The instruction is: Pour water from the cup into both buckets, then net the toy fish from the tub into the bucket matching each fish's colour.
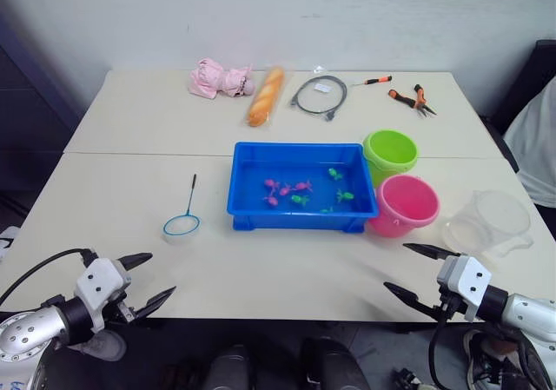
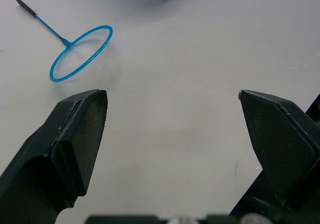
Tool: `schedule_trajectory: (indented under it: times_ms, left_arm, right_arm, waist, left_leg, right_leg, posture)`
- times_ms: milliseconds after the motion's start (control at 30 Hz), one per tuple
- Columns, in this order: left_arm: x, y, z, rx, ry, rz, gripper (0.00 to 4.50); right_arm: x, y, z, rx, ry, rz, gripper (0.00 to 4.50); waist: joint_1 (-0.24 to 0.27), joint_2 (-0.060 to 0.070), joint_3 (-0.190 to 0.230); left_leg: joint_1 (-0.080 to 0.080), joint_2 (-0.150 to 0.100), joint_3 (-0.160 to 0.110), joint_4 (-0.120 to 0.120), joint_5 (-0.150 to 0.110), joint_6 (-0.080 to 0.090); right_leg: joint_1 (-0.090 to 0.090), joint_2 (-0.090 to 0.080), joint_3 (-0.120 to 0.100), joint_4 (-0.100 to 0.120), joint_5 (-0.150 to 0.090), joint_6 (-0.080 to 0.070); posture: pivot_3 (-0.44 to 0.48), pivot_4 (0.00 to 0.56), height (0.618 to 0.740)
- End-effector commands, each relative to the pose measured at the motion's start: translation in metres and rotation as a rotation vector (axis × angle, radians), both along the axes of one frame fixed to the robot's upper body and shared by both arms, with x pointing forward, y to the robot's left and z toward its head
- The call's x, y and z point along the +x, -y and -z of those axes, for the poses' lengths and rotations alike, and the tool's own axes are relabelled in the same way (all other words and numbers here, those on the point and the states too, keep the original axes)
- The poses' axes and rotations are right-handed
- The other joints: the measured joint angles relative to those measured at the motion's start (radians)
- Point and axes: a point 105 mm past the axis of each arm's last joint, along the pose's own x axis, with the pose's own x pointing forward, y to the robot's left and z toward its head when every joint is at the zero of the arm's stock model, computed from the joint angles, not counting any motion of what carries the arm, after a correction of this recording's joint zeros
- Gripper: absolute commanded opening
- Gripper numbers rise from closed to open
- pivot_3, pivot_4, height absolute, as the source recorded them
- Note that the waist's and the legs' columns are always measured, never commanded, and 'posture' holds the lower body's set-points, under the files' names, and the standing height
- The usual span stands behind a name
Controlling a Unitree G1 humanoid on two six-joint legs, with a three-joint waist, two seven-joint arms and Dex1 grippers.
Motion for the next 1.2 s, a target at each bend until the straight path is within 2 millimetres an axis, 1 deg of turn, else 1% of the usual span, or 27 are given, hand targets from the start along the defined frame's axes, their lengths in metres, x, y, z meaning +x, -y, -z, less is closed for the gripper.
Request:
schedule_trajectory:
  times_ms: [33, 200, 300, 400, 500, 567, 667, 700, 767, 800, 867, 967, 1000, 1100, 1200]
  left_arm:
    - [-0.002, 0.003, -0.007, -0.004, 0.017, 0.024, 4.50]
    - [-0.003, 0.011, -0.013, -0.073, -0.015, 0.062, 4.50]
    - [-0.005, 0.015, -0.017, -0.096, -0.028, 0.085, 4.50]
    - [-0.014, 0.023, -0.019, -0.082, -0.067, 0.155, 4.50]
    - [-0.017, 0.030, -0.022, -0.104, -0.083, 0.192, 4.50]
    - [-0.020, 0.041, -0.025, -0.109, -0.091, 0.247, 4.50]
    - [-0.019, 0.056, -0.032, -0.139, -0.077, 0.294, 4.50]
    - [-0.017, 0.064, -0.034, -0.157, -0.070, 0.317, 4.50]
    - [-0.015, 0.079, -0.037, -0.200, -0.062, 0.356, 4.50]
    - [-0.014, 0.087, -0.039, -0.215, -0.062, 0.378, 4.50]
    - [-0.013, 0.096, -0.041, -0.235, -0.061, 0.406, 4.50]
    - [-0.008, 0.125, -0.053, -0.296, -0.031, 0.497, 4.50]
    - [-0.006, 0.132, -0.056, -0.307, -0.022, 0.518, 4.50]
    - [0.002, 0.147, -0.067, -0.334, 0.015, 0.557, 4.50]
    - [0.011, 0.160, -0.076, -0.355, 0.053, 0.579, 4.50]
  right_arm:
    - [-0.001, -0.005, -0.006, 0.014, 0.028, -0.013, 4.47]
    - [-0.003, -0.005, -0.008, 0.031, 0.028, 0.013, 4.47]
    - [-0.007, 0.001, -0.012, 0.046, 0.027, 0.053, 4.47]
    - [-0.015, 0.013, -0.017, 0.053, 0.028, 0.118, 4.47]
    - [-0.025, 0.027, -0.018, 0.035, 0.020, 0.187, 4.47]
    - [-0.032, 0.040, -0.023, 0.038, 0.033, 0.278, 4.47]
    - [-0.040, 0.056, -0.030, 0.069, 0.053, 0.402, 4.47]
    - [-0.045, 0.065, -0.030, 0.094, 0.054, 0.470, 4.47]
    - [-0.053, 0.091, -0.031, 0.169, 0.090, 0.665, 4.47]
    - [-0.058, 0.102, -0.032, 0.177, 0.110, 0.738, 4.47]
    - [-0.065, 0.112, -0.032, 0.179, 0.128, 0.807, 4.47]
    - [-0.085, 0.128, -0.025, 0.221, 0.138, 0.950, 4.47]
    - [-0.089, 0.132, -0.024, 0.231, 0.143, 0.987, 4.47]
    - [-0.090, 0.145, -0.018, 0.297, 0.172, 1.117, 4.47]
    - [-0.084, 0.152, -0.014, 0.376, 0.208, 1.219, 4.47]
  waist:
    - [0.000, 0.000, 0.000]
    - [0.000, 0.000, 0.000]
    - [0.000, 0.000, 0.000]
    - [0.001, 0.000, 0.000]
    - [0.002, 0.000, 0.000]
    - [0.003, 0.000, 0.000]
    - [0.004, 0.000, 0.000]
    - [0.004, 0.001, 0.000]
    - [0.009, 0.001, -0.001]
    - [0.010, 0.002, -0.001]
    - [0.010, 0.004, -0.002]
    - [0.009, 0.005, -0.003]
    - [0.012, 0.005, -0.003]
    - [0.008, 0.007, -0.004]
    - [-0.003, 0.008, -0.004]
  left_leg:
    - [0.000, 0.000, 0.000, 0.000, 0.000, 0.000]
    - [0.000, 0.000, 0.000, 0.000, 0.000, 0.000]
    - [0.000, 0.000, 0.000, 0.000, 0.000, 0.000]
    - [0.000, 0.000, 0.000, 0.000, 0.000, 0.000]
    - [0.000, 0.000, 0.000, 0.000, 0.000, 0.000]
    - [0.000, 0.000, 0.000, 0.000, 0.000, 0.000]
    - [0.000, 0.000, 0.000, 0.000, 0.000, 0.000]
    - [0.000, 0.000, 0.000, 0.000, 0.000, 0.000]
    - [0.000, 0.000, -0.001, -0.001, 0.000, 0.000]
    - [0.000, 0.000, -0.001, -0.001, 0.000, 0.000]
    - [-0.001, 0.000, -0.001, -0.001, 0.000, 0.000]
    - [0.000, 0.000, -0.001, -0.001, 0.000, 0.000]
    - [0.000, 0.000, -0.001, -0.002, 0.000, -0.001]
    - [0.000, 0.000, -0.001, -0.001, 0.000, 0.000]
    - [0.000, 0.000, -0.001, -0.001, 0.001, -0.001]
  right_leg:
    - [0.000, 0.000, 0.000, 0.000, 0.000, 0.000]
    - [0.000, 0.000, 0.000, 0.000, 0.000, 0.000]
    - [0.000, 0.000, 0.000, 0.000, 0.000, 0.000]
    - [0.000, 0.000, 0.000, 0.000, 0.000, 0.000]
    - [0.000, 0.000, 0.000, -0.001, 0.000, 0.000]
    - [0.001, 0.000, 0.000, -0.001, 0.000, 0.000]
    - [0.001, 0.000, 0.000, -0.001, 0.000, 0.000]
    - [0.001, 0.000, 0.000, -0.001, 0.000, 0.000]
    - [0.001, 0.000, 0.000, -0.001, 0.000, 0.000]
    - [0.001, 0.000, 0.000, -0.001, 0.000, -0.001]
    - [0.001, 0.000, 0.000, -0.002, 0.000, -0.001]
    - [0.001, 0.000, 0.001, -0.002, -0.001, -0.001]
    - [0.001, 0.000, 0.000, -0.001, -0.001, -0.001]
    - [0.001, 0.000, 0.001, 0.000, -0.001, -0.001]
    - [0.002, 0.000, 0.001, 0.001, -0.001, -0.001]
  posture:
    - [0.000, 0.150, 0.738]
    - [0.000, 0.150, 0.738]
    - [0.000, 0.150, 0.738]
    - [0.000, 0.150, 0.738]
    - [0.000, 0.150, 0.738]
    - [0.000, 0.150, 0.738]
    - [0.000, 0.150, 0.738]
    - [0.000, 0.150, 0.738]
    - [0.000, 0.150, 0.738]
    - [0.000, 0.150, 0.738]
    - [0.000, 0.150, 0.738]
    - [0.000, 0.150, 0.738]
    - [0.000, 0.150, 0.738]
    - [0.000, 0.150, 0.738]
    - [0.000, 0.150, 0.738]
